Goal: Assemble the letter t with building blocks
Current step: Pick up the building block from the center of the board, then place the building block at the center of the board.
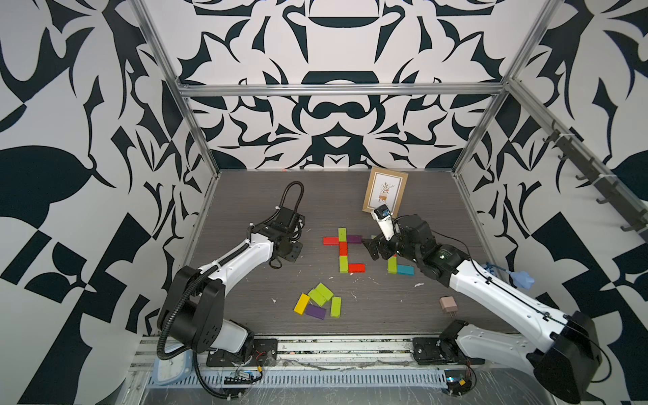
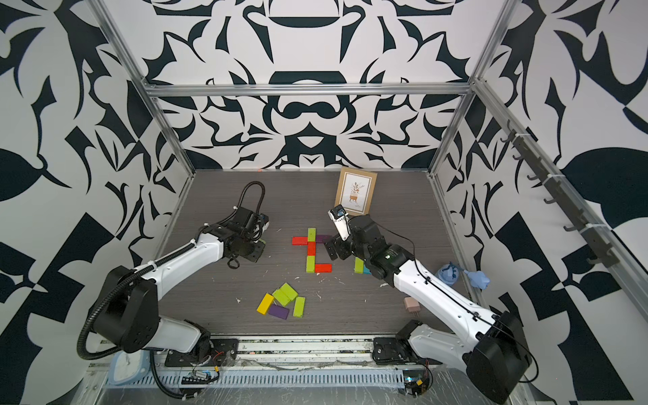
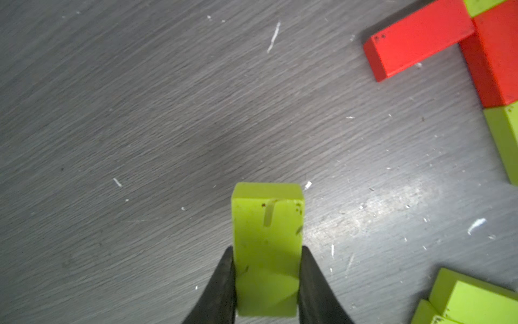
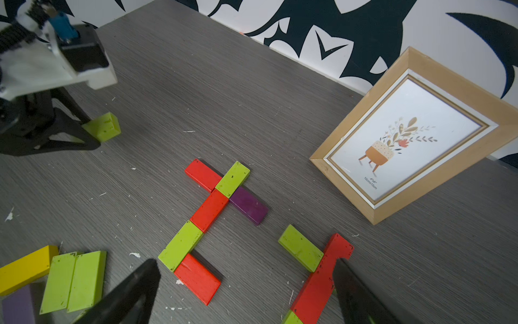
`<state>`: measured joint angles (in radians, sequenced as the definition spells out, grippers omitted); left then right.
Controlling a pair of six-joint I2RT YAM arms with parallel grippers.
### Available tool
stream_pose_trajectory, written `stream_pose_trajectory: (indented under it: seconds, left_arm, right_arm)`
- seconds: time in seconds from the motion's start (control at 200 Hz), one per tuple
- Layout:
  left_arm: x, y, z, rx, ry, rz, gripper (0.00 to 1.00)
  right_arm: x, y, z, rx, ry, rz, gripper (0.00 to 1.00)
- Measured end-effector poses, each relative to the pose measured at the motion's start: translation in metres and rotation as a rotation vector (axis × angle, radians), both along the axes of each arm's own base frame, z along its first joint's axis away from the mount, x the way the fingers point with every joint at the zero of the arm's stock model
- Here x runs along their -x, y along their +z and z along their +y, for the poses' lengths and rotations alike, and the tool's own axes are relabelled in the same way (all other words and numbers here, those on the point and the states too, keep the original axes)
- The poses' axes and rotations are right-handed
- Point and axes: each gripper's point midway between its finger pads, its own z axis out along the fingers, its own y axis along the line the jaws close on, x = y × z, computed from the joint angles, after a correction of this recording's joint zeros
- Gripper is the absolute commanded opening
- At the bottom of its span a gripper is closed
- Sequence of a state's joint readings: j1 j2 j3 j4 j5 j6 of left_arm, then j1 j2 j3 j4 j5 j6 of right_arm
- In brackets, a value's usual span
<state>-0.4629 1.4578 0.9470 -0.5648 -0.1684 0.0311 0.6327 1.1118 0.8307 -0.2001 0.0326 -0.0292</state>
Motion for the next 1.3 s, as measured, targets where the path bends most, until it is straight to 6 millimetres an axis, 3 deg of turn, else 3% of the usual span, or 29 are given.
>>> stream_pose_trajectory:
  seconds: [0.125, 0.18, 0.33, 0.7, 1.08, 1.3]
  left_arm:
    - [-0.007, 0.006, 0.008, 0.023, 0.081, 0.004, 0.14]
    - [-0.011, 0.008, 0.009, 0.035, 0.112, 0.008, 0.00]
    - [-0.025, 0.015, 0.007, 0.078, 0.182, 0.015, 0.00]
    - [-0.056, 0.009, 0.011, 0.085, 0.345, 0.031, 0.00]
    - [-0.065, -0.032, 0.028, 0.059, 0.471, 0.130, 0.00]
    - [-0.066, -0.041, 0.032, 0.055, 0.489, 0.145, 0.00]
  right_arm:
    - [0.000, -0.003, -0.004, 0.022, -0.011, 0.002, 0.99]
    - [0.000, -0.004, -0.005, 0.032, -0.015, 0.003, 1.00]
    - [-0.001, -0.003, -0.008, 0.050, -0.020, -0.002, 1.00]
    - [-0.001, -0.005, -0.013, 0.077, -0.037, 0.005, 1.00]
    - [-0.005, -0.005, -0.023, 0.110, -0.089, -0.010, 0.99]
    - [-0.004, -0.007, -0.025, 0.121, -0.093, -0.002, 0.99]
